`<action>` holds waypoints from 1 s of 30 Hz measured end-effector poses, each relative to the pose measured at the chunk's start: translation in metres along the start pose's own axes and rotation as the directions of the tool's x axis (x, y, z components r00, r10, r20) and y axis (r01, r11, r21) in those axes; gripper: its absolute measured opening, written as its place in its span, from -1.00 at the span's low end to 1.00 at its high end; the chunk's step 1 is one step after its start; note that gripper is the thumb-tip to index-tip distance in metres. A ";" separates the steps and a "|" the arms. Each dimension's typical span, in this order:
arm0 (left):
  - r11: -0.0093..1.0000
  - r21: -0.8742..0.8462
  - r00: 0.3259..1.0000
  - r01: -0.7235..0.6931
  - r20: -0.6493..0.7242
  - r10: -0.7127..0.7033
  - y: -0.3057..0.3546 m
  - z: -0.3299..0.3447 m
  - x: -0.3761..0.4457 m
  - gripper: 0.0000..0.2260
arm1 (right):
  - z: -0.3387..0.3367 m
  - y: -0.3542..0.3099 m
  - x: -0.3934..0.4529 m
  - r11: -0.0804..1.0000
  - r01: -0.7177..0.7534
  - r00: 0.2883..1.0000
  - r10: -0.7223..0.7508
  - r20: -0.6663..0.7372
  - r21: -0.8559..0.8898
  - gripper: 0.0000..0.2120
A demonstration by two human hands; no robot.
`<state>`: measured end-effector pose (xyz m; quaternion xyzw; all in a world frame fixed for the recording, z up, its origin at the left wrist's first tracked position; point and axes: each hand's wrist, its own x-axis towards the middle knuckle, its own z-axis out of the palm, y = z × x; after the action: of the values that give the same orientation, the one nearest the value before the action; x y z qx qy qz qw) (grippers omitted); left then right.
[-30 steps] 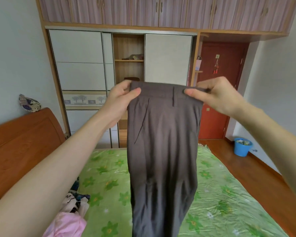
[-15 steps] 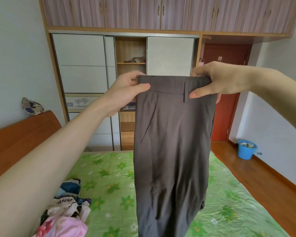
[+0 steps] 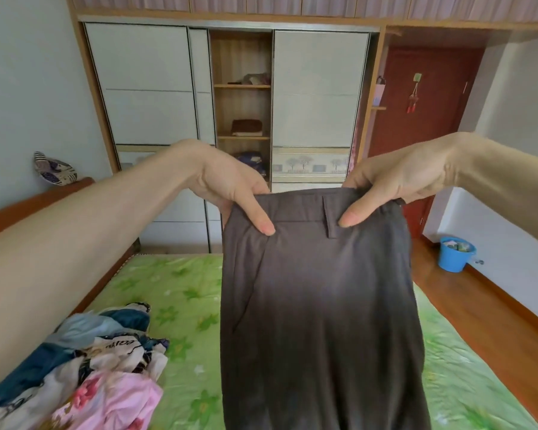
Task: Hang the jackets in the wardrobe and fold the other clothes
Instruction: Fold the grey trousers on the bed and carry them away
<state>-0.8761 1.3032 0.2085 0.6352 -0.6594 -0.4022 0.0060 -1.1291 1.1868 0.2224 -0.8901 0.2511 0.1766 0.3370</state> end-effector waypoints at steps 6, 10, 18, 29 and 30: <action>0.968 0.220 0.836 0.124 -0.548 0.018 -0.027 -0.057 0.077 -0.73 | -0.047 0.004 0.076 0.908 -0.202 0.860 -0.016 -0.510 -0.368 -0.76; 0.917 0.364 0.598 0.160 -0.775 0.204 -0.011 -0.109 0.086 -0.79 | -0.100 -0.005 0.083 0.777 -0.346 0.634 -0.219 -0.741 -0.526 -0.70; 0.800 0.549 0.125 0.242 -0.835 0.536 0.036 -0.171 0.041 -0.83 | -0.149 -0.033 0.044 0.680 -0.448 0.174 -0.571 -0.802 -0.581 -0.79; 0.794 0.547 0.389 0.266 -0.814 0.431 -0.046 -0.013 0.076 -0.85 | 0.007 0.052 0.096 0.673 -0.349 0.368 -0.542 -0.755 -0.653 -0.76; 0.793 0.545 0.454 0.274 -0.800 0.393 -0.063 0.017 0.086 -0.84 | 0.037 0.067 0.105 0.679 -0.321 0.404 -0.532 -0.744 -0.660 -0.76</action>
<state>-0.8487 1.2477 0.1196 0.6888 -0.6706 0.2240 0.1603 -1.0869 1.1342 0.1112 -0.9044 0.2349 -0.2764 -0.2249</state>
